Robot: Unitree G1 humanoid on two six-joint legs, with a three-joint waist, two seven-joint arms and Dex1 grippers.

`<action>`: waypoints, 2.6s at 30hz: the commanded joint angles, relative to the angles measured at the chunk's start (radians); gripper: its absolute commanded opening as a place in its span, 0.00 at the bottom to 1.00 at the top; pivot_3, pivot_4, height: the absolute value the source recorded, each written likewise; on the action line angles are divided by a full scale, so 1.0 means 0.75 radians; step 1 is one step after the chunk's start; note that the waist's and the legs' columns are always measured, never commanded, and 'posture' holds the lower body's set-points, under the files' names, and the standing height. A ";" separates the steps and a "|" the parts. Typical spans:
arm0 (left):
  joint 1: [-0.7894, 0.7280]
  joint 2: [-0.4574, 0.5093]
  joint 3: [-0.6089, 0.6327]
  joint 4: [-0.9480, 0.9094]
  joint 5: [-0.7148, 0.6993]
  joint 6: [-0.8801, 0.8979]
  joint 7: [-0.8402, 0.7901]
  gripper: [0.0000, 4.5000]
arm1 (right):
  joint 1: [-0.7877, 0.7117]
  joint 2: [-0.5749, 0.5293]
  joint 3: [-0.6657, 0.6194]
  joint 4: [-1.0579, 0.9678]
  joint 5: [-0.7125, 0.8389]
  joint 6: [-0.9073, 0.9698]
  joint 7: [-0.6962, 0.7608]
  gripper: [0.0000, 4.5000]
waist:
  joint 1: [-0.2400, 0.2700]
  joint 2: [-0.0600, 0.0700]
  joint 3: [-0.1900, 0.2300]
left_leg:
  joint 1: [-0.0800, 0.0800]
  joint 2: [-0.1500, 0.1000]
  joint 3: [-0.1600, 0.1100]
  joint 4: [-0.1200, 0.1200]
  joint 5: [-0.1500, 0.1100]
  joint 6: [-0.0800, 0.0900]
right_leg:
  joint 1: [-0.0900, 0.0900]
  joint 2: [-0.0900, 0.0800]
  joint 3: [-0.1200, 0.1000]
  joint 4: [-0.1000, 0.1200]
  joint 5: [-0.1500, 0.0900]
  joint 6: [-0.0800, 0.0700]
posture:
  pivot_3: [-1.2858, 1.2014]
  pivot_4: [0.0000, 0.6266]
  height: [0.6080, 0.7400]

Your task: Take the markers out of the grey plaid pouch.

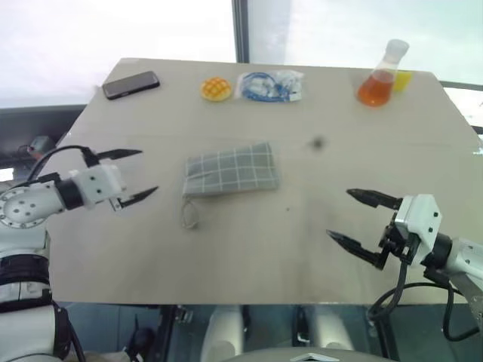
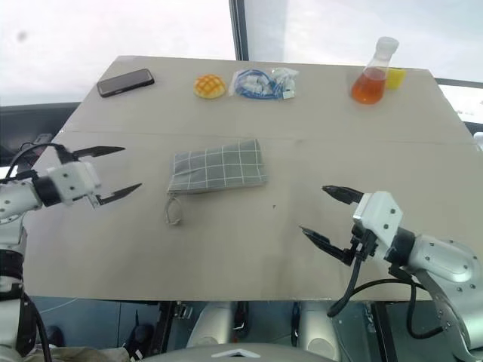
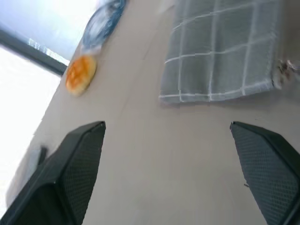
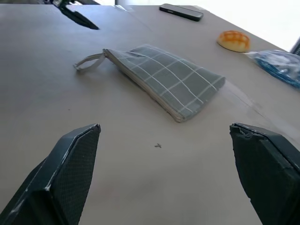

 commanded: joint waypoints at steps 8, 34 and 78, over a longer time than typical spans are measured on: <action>-0.460 -0.007 -0.501 0.324 0.956 -0.354 0.982 0.98 | -0.062 -0.011 -0.029 -0.144 0.055 0.035 -0.107 1.00 | 0.032 0.001 -0.002 | -0.002 0.000 0.002 0.004 0.002 0.007 | 0.001 0.002 -0.003 0.002 -0.001 0.007 | 0.52 0.24 1.00; -0.102 -0.677 -0.409 -0.614 -0.182 0.662 0.695 0.00 | -0.342 0.233 0.257 -0.065 0.402 0.795 -0.647 0.84 | -0.035 -0.003 -0.003 | -0.002 0.001 -0.006 0.016 0.003 0.009 | 0.004 0.004 0.003 0.016 0.006 0.007 | 0.52 0.24 1.00; 0.050 -0.777 -0.234 -1.073 -0.374 1.399 0.534 0.00 | -0.848 0.757 0.300 0.375 0.502 1.011 -0.751 0.50 | -0.034 -0.001 -0.003 | 0.002 0.001 -0.009 0.017 0.003 0.008 | 0.002 0.010 0.007 0.021 0.006 0.008 | 0.52 0.24 1.00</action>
